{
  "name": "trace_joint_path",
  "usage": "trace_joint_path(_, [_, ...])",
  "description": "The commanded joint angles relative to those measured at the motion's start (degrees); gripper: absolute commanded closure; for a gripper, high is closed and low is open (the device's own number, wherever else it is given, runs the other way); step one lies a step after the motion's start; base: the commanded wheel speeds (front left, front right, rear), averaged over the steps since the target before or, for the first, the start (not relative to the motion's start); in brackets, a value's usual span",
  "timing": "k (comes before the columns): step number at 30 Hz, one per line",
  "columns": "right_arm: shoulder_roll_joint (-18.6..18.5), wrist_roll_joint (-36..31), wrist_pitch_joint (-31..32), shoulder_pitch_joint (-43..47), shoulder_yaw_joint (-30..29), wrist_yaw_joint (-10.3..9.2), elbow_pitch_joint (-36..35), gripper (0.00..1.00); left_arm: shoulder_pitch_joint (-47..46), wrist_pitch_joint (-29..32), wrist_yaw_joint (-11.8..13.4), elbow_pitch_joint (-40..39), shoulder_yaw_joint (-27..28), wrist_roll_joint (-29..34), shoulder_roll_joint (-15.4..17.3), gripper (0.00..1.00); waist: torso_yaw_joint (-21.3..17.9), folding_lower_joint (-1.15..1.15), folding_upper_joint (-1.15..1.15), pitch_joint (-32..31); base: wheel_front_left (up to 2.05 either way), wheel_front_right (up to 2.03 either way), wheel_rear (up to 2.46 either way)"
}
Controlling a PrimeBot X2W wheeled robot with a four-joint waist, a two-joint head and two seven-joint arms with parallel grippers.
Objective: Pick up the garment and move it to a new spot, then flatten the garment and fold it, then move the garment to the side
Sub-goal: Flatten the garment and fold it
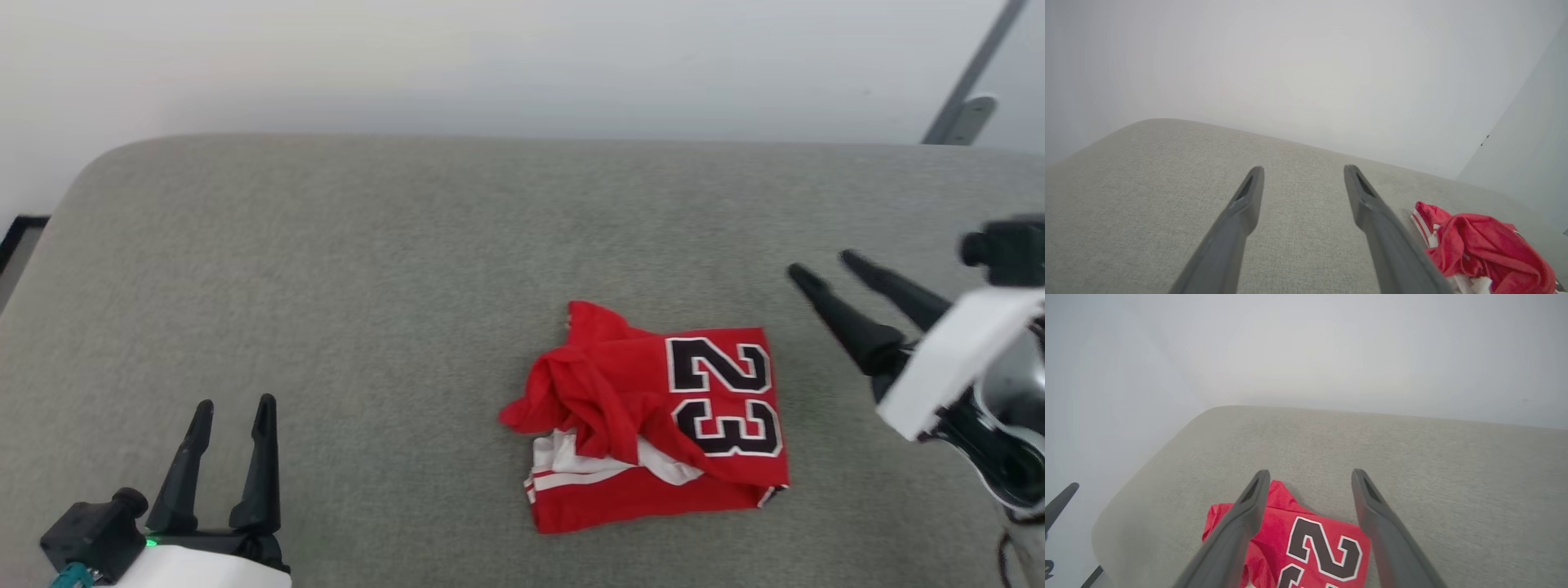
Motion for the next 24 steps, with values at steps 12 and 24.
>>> trace_joint_path(12, [-2.39,-5.76,-25.17,12.56,-1.55,0.03,2.11,0.00,4.26,-0.30,-0.11,-1.53,2.69,1.84,0.57,0.00,-5.04,0.00,0.00,-4.60,0.00,0.00,0.00])
trace_joint_path(24, [-0.88,-11.01,-39.69,18.38,-0.17,0.02,10.23,0.00,7.25,-0.30,-0.11,-1.10,6.83,6.36,-0.82,0.00,-6.96,0.00,0.00,-6.56,0.00,0.00,0.00])
